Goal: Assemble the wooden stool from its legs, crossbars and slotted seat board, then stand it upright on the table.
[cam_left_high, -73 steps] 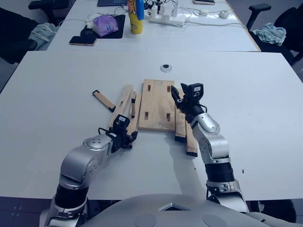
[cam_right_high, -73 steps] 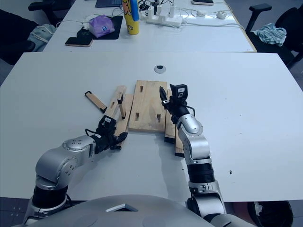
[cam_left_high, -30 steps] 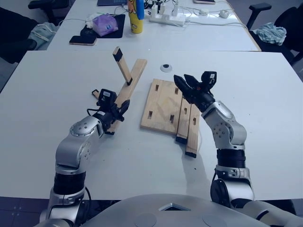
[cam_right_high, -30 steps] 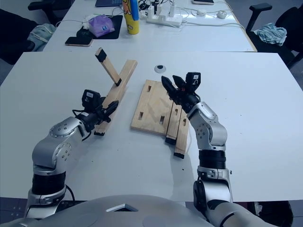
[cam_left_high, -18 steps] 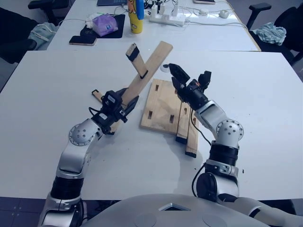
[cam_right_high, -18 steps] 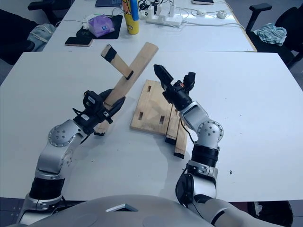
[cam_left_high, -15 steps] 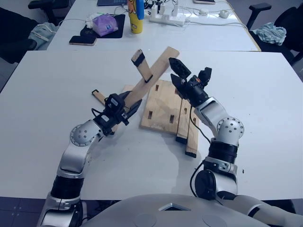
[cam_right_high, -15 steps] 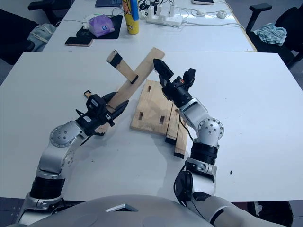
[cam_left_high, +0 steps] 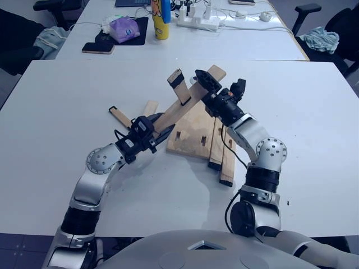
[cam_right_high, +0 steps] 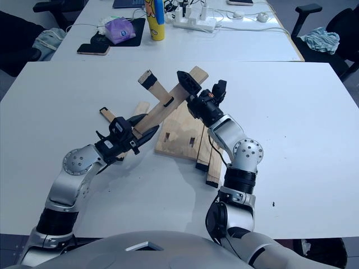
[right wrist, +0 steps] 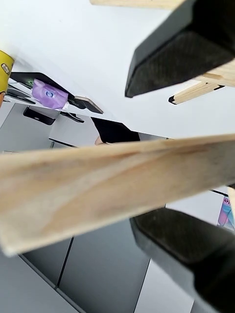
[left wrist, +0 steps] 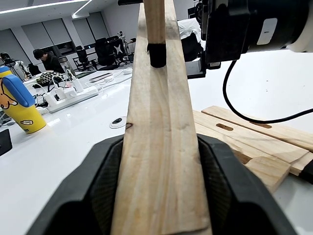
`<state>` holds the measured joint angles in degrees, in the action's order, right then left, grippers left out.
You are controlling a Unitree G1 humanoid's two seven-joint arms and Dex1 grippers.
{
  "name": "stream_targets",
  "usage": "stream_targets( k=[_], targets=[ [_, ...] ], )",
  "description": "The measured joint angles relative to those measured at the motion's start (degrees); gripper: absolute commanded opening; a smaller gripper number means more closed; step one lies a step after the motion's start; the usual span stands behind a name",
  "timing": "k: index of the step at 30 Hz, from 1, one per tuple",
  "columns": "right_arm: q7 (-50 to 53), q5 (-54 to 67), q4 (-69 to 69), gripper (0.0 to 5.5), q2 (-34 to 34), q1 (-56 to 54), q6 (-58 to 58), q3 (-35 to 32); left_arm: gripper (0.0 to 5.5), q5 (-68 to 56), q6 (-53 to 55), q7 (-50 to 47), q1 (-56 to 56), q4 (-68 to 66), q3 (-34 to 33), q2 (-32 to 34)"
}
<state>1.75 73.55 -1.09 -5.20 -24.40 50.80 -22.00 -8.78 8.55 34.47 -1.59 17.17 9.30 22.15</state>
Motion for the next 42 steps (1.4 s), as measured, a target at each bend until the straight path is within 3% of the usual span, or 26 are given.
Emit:
stream_targets(
  k=[16,27,28,42],
  targets=[
    [-0.7,3.9,0.4,1.15,2.2,0.1,0.0,0.1,2.06,-3.5,2.9,1.5,-0.1,-0.4,-1.3,0.0],
    [-0.8,2.9,0.4,1.10,2.7,1.9,-1.4,1.4,2.06,-2.3,2.3,2.1,-0.2,-1.2,-0.4,0.8],
    [-0.8,2.8,0.4,1.10,2.6,2.1,-1.7,1.5,2.43,-2.3,2.2,2.2,-0.2,-1.4,-0.3,0.8],
    [-0.8,0.9,-2.0,1.08,3.9,2.7,-4.3,1.4,4.38,-6.4,-0.4,2.3,1.7,0.7,-2.5,-0.7]
  ],
)
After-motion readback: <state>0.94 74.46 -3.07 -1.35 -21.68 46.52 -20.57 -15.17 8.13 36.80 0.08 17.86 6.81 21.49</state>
